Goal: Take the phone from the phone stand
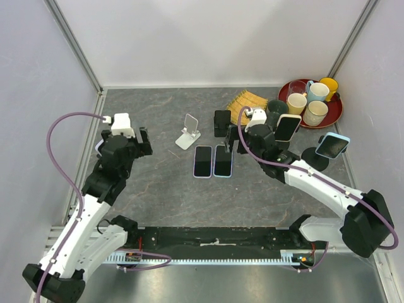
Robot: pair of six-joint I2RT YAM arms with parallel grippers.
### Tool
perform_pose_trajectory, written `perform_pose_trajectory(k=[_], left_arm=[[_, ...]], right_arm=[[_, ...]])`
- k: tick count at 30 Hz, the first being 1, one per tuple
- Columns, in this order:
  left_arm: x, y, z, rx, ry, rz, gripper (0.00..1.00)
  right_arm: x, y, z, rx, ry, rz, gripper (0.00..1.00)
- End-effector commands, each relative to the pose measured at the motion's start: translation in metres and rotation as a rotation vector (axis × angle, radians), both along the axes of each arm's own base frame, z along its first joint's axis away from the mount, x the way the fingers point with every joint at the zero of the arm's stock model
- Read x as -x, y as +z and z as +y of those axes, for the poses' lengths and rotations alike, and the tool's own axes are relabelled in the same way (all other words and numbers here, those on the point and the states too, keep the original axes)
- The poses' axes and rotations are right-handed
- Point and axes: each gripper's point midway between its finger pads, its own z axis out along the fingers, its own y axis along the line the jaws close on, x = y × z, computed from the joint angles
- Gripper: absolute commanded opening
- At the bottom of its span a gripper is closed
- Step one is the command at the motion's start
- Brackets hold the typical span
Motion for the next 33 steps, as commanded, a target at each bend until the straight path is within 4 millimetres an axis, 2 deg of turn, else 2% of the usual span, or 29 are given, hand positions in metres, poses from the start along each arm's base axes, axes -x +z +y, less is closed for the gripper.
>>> perform_pose_trajectory(k=[1, 5, 7, 8, 10, 11, 13, 14, 19, 21, 27, 33], left_arm=[[0.012, 0.026, 0.035, 0.054, 0.153, -0.04, 0.96], [0.02, 0.034, 0.067, 0.063, 0.267, -0.028, 0.96], [0.021, 0.037, 0.076, 0.093, 0.299, -0.039, 0.96], [0.023, 0.039, 0.088, 0.105, 0.346, -0.046, 0.96], [0.023, 0.042, 0.094, 0.149, 0.36, -0.061, 0.96], [0.025, 0.042, 0.108, 0.158, 0.41, -0.065, 0.95], [0.02, 0.037, 0.115, 0.18, 0.429, -0.062, 0.95], [0.021, 0.034, 0.124, 0.19, 0.464, -0.064, 0.95], [0.006, 0.025, 0.119, 0.354, 0.412, -0.132, 0.95], [0.004, 0.025, 0.126, 0.348, 0.423, -0.157, 0.94], [-0.009, 0.001, 0.13, 0.39, 0.397, -0.101, 0.93], [-0.011, -0.001, 0.104, 0.412, 0.242, -0.058, 0.86]], right_arm=[[0.012, 0.009, 0.008, -0.032, 0.105, -0.065, 0.98], [0.021, 0.001, 0.009, -0.032, 0.146, -0.066, 0.98], [0.027, -0.005, 0.012, -0.038, 0.176, -0.055, 0.98], [0.029, -0.005, 0.013, -0.046, 0.186, -0.059, 0.98], [0.034, -0.009, 0.014, -0.053, 0.21, -0.058, 0.98], [0.035, -0.009, 0.015, -0.057, 0.216, -0.065, 0.98], [0.039, -0.013, 0.014, -0.056, 0.234, -0.07, 0.98], [0.041, -0.015, 0.013, -0.058, 0.238, -0.076, 0.98], [0.046, -0.023, 0.016, -0.069, 0.268, -0.081, 0.98], [0.049, -0.024, 0.02, -0.092, 0.283, -0.078, 0.98], [0.057, -0.028, 0.023, -0.138, 0.308, -0.074, 0.98], [0.06, -0.025, 0.021, -0.116, 0.286, -0.099, 0.98]])
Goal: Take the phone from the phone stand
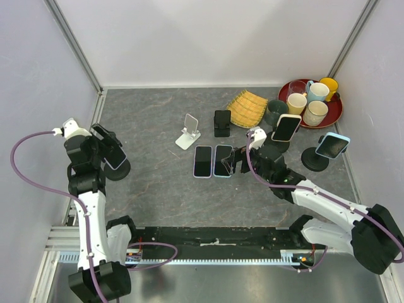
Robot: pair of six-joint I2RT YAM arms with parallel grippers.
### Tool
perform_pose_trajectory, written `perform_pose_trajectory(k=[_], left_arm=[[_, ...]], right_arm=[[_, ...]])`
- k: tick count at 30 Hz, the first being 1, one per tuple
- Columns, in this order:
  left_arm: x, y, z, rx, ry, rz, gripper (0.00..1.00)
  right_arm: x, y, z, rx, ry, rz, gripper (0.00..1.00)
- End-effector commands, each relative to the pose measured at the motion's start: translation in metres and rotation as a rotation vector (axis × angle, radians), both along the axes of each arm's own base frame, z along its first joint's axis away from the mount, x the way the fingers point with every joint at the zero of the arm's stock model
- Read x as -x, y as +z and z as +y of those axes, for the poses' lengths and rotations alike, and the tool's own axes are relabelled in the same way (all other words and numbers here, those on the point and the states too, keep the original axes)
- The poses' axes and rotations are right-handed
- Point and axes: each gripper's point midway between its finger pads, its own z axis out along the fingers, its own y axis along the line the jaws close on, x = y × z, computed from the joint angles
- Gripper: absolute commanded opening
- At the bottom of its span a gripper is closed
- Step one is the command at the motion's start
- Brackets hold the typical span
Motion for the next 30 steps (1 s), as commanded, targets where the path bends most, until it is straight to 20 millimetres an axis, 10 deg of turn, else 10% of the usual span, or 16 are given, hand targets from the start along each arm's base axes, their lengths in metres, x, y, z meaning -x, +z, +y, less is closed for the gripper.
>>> perform_pose_trajectory(k=[1, 11, 30], left_arm=[[-0.006, 0.018, -0.025, 0.024, -0.15, -0.069, 0.84], [0.004, 0.002, -0.047, 0.039, -0.263, -0.016, 0.78], [0.004, -0.023, -0.022, -0.165, -0.158, 0.116, 0.46]], right_arm=[[-0.001, 0.023, 0.005, -0.04, -0.007, -0.076, 0.98], [-0.001, 0.018, 0.007, -0.025, -0.012, -0.07, 0.98], [-0.001, 0.016, 0.007, -0.028, -0.012, -0.066, 0.98]])
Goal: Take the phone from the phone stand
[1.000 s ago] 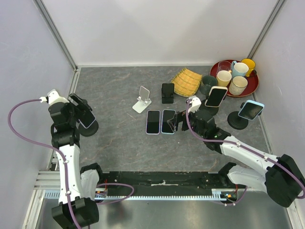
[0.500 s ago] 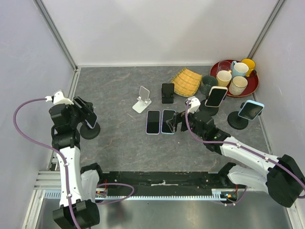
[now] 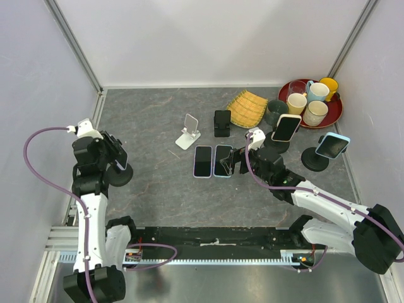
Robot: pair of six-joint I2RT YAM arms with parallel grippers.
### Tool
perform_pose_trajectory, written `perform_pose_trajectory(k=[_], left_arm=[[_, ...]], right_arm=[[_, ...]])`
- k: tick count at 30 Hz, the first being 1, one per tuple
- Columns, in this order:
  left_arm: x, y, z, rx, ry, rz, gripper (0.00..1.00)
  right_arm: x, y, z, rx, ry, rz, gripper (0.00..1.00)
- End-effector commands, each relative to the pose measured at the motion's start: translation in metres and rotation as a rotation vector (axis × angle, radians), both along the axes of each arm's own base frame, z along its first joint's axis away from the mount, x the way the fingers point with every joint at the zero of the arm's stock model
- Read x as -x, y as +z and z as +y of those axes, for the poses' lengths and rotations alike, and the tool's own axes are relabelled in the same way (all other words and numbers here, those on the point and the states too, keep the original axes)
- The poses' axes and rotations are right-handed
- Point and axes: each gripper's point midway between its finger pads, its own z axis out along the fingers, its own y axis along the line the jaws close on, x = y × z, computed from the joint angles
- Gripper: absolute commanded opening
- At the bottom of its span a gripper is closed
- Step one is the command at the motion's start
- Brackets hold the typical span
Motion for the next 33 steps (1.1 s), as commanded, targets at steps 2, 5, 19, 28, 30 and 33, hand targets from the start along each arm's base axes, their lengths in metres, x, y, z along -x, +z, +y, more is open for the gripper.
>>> perform_pose_trajectory(k=[2, 5, 19, 28, 30, 33], left_arm=[[-0.005, -0.007, 0.01, -0.109, 0.015, 0.049, 0.4], [-0.009, -0.002, 0.005, -0.116, -0.008, 0.041, 0.29], [-0.021, 0.027, -0.11, -0.041, -0.292, -0.075, 0.02], [-0.025, 0.026, -0.187, 0.007, -0.31, -0.045, 0.02], [-0.027, 0.027, -0.2, 0.019, -0.316, -0.048, 0.02], [-0.03, 0.023, -0.215, 0.042, -0.333, -0.034, 0.02]], right_arm=[[-0.003, 0.009, 0.003, -0.029, -0.002, -0.036, 0.98], [-0.003, 0.009, 0.003, -0.031, -0.001, -0.035, 0.98], [-0.004, 0.004, 0.003, -0.01, 0.003, -0.026, 0.97], [-0.007, 0.008, -0.006, 0.038, -0.029, -0.043, 0.97], [-0.008, 0.008, -0.007, 0.045, -0.032, -0.038, 0.97], [-0.007, 0.007, -0.007, 0.048, -0.03, -0.037, 0.97]])
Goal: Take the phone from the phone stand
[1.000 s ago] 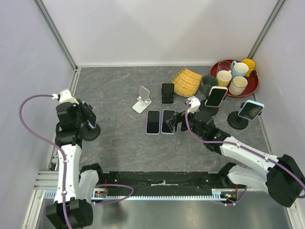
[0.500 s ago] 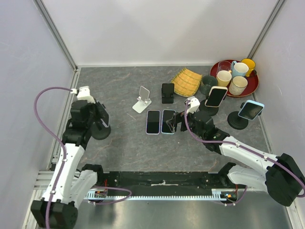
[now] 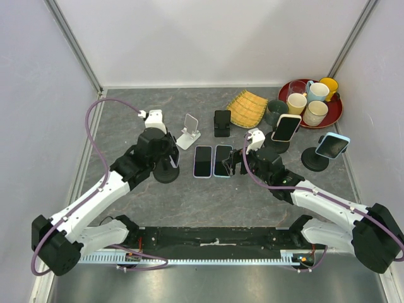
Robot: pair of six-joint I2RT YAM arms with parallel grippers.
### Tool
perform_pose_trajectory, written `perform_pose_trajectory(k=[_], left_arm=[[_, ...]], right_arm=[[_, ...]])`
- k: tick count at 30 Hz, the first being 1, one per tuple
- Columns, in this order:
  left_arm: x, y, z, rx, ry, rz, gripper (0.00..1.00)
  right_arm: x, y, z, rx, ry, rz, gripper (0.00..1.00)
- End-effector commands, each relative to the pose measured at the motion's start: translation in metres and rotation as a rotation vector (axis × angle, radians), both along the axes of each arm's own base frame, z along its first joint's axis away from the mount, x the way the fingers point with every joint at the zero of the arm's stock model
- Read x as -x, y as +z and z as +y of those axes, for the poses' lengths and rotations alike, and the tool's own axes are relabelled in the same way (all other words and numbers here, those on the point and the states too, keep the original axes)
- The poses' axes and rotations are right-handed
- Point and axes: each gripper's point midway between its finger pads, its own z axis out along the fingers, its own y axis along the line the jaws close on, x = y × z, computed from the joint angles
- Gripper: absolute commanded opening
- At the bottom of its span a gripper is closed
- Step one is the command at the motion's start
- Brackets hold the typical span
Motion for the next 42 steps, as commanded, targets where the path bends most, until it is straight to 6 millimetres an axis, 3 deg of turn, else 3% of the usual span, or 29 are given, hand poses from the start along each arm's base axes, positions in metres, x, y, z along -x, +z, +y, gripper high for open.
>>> perform_pose_trajectory(k=[1, 11, 16, 21, 25, 29, 34, 37, 38, 40, 41, 42], left_arm=[[-0.013, 0.029, -0.027, 0.161, 0.049, -0.057, 0.02], [-0.016, 0.019, -0.047, 0.16, 0.019, -0.028, 0.06], [-0.015, 0.018, -0.043, 0.142, 0.022, -0.035, 0.3], [-0.013, 0.022, -0.041, 0.141, 0.018, -0.046, 0.45], [-0.01, 0.027, -0.042, 0.157, 0.003, -0.054, 0.63], [-0.006, 0.041, -0.04, 0.192, -0.004, -0.078, 0.75], [0.003, 0.077, -0.03, 0.226, -0.012, -0.149, 0.8], [0.007, 0.093, -0.018, 0.221, -0.034, -0.157, 0.82], [0.003, 0.093, -0.002, 0.219, -0.004, -0.15, 0.82], [0.006, 0.099, 0.008, 0.253, -0.041, -0.15, 0.82], [-0.001, 0.097, 0.033, 0.254, 0.017, -0.148, 0.82], [0.0, 0.098, 0.044, 0.262, 0.027, -0.152, 0.82]], right_arm=[[-0.004, 0.016, 0.0, -0.005, -0.007, -0.039, 0.97], [-0.002, 0.017, -0.002, 0.006, -0.004, -0.032, 0.96], [-0.001, 0.021, -0.002, 0.002, -0.003, -0.035, 0.96], [0.001, 0.023, -0.004, 0.006, -0.002, -0.036, 0.97], [0.002, 0.029, -0.006, 0.0, -0.006, -0.039, 0.97], [0.004, 0.041, -0.006, -0.004, 0.003, -0.049, 0.97], [0.004, 0.054, -0.003, -0.01, 0.013, -0.052, 0.98], [0.003, 0.064, 0.009, -0.021, 0.041, -0.054, 0.98], [0.003, 0.069, 0.017, -0.024, 0.056, -0.056, 0.98], [0.003, 0.075, 0.027, -0.027, 0.067, -0.057, 0.98], [0.004, 0.082, 0.039, -0.032, 0.084, -0.064, 0.98], [0.004, 0.085, 0.044, -0.03, 0.088, -0.068, 0.98]])
